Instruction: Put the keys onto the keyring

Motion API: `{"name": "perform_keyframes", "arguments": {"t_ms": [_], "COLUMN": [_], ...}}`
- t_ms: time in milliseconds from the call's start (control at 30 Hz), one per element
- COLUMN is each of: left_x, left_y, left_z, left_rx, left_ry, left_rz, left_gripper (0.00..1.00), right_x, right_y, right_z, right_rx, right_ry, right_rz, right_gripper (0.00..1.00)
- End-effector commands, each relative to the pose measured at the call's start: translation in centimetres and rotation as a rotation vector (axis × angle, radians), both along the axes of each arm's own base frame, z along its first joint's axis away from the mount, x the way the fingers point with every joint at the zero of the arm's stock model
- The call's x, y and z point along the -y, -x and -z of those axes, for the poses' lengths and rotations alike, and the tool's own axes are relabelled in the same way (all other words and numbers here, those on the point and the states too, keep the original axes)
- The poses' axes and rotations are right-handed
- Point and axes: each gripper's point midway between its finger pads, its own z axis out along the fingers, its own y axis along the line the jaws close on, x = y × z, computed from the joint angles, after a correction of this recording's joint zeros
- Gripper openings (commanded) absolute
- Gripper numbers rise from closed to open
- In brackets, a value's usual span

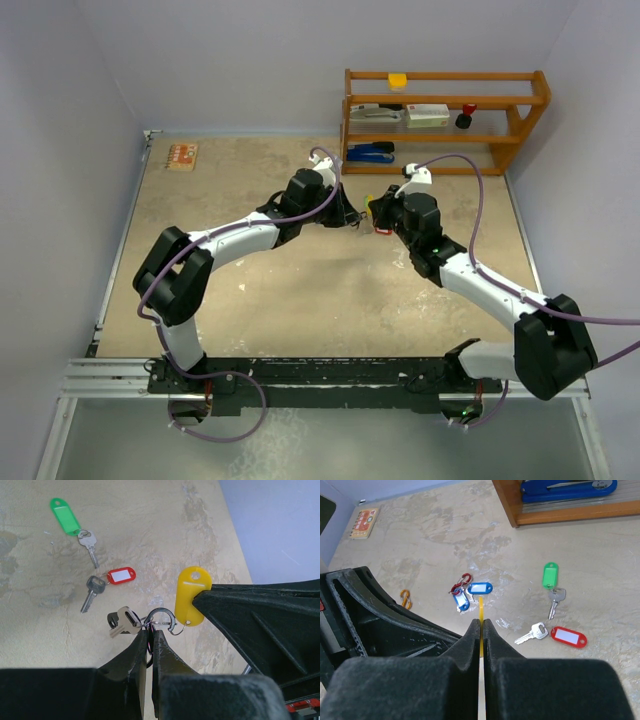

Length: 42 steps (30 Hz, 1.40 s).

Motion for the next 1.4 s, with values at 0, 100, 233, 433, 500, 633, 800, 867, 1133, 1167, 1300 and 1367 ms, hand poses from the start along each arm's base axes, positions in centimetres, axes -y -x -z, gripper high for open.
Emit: {"name": "perform_keyframes", "arguments": {"t_ms": [0,100,233,433,500,633,800,867,1133,1167,1300,1367], "left_x": [0.85,0.88,0.89,0.83,0.80,0.83,0.93,1.00,1.11,1.11,1.16,1.14], "left_y": [-0.64,-0.65,-0.72,-0.82,-0.85,-0.92,-0.81,-0.79,-0.70,-0.68,-0.64,-0.69], "left_z": [-3.22,-3.32,-3.27,-3.50,-3.62,-3.75,-3.71,-3.71,-3.68,-3.75,-3.75,-3.64], "left_rx": [0.070,0.073,0.070,0.073,0.075,0.076,0.073,0.073,0.072,0.074,0.073,0.073], "left_ry": [0.058,0.059,0.059,0.068,0.072,0.078,0.080,0.080,0.079,0.080,0.080,0.078], "left_rz": [0.005,0.007,0.003,-0.008,-0.012,-0.016,-0.007,-0.003,0.007,0.009,0.013,0.013], "left_gripper": [0.00,0.00,0.00,0.00,0.00,0.00,0.00,0.00,0.00,0.00,0.00,0.00], "right_x": [-0.24,-0.23,-0.23,-0.27,-0.32,-0.40,-0.29,-0.22,0.00,0.00,0.00,-0.04], "right_y": [-0.79,-0.82,-0.92,-1.05,-1.07,-1.08,-1.16,-1.20,-1.53,-1.58,-1.72,-1.78], "right_z": [-2.56,-2.56,-2.60,-2.37,-2.26,-2.18,-2.22,-2.25,-2.19,-2.16,-2.14,-2.16], "right_rx": [0.070,0.070,0.068,0.059,0.056,0.053,0.054,0.055,0.057,0.056,0.058,0.059], "right_ry": [-0.036,-0.037,-0.045,-0.058,-0.059,-0.061,-0.063,-0.064,-0.061,-0.061,-0.060,-0.061], "right_rz": [0.014,0.016,0.022,0.031,0.031,0.031,0.039,0.045,0.064,0.066,0.069,0.069], "right_gripper": [0.00,0.00,0.00,0.00,0.00,0.00,0.00,0.00,0.00,0.00,0.00,0.00]}}
